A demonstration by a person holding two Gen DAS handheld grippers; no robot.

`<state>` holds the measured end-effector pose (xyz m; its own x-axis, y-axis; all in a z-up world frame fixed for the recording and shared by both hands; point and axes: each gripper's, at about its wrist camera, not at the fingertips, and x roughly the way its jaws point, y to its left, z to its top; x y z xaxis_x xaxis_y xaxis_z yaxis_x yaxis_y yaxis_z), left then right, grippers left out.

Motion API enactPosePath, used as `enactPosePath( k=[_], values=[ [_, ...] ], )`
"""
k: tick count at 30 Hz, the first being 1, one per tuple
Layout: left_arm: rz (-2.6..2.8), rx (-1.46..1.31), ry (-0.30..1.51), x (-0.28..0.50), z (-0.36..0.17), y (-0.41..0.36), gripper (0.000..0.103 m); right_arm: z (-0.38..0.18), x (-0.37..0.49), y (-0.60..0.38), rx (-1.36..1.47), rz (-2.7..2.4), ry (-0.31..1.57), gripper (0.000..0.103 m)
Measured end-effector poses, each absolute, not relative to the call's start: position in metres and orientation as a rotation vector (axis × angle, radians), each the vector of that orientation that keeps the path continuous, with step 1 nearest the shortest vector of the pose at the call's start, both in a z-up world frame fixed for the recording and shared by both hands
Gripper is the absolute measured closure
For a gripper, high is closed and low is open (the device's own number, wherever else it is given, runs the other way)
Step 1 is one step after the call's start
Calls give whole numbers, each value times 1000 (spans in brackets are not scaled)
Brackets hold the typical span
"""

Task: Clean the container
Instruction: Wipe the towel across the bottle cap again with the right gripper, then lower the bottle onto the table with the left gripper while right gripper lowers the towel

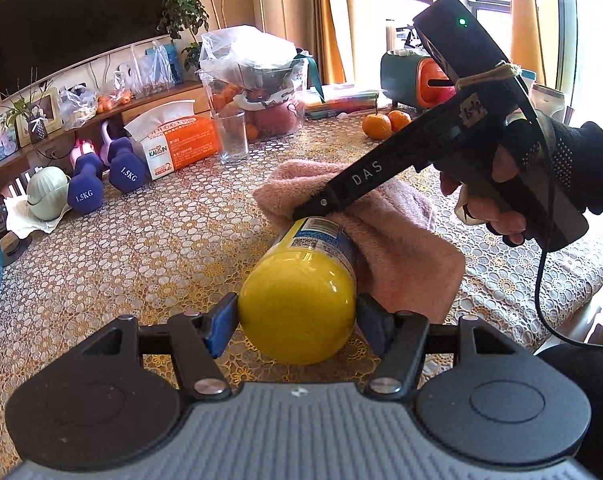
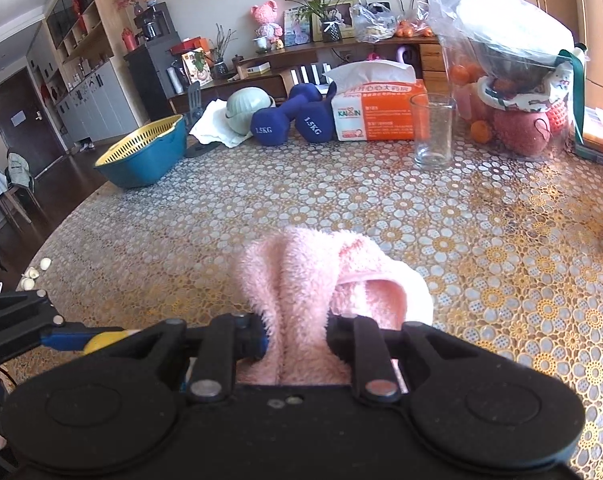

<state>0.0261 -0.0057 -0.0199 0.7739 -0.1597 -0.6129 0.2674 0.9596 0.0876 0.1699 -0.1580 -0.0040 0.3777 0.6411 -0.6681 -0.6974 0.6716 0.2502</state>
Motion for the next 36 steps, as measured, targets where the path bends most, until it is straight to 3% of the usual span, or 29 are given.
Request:
enactPosePath(
  k=[19, 28, 30, 33, 36],
  values=[
    [-162, 129, 705, 38, -39, 7, 39, -4, 137, -178, -285, 835, 808, 84],
    [-134, 130, 715, 36, -37, 4, 36, -10, 124, -176, -311, 796, 800, 74],
    [-129, 126, 711, 34, -34, 3, 25, -9, 120, -176, -309, 791, 801, 64],
    [-110, 122, 699, 28, -29, 4, 21, -7, 113, -177, -310, 779, 779, 42],
    [-95, 112, 690, 23, -23, 4, 21, 0, 104, -183, -291, 765, 753, 35]
  ],
)
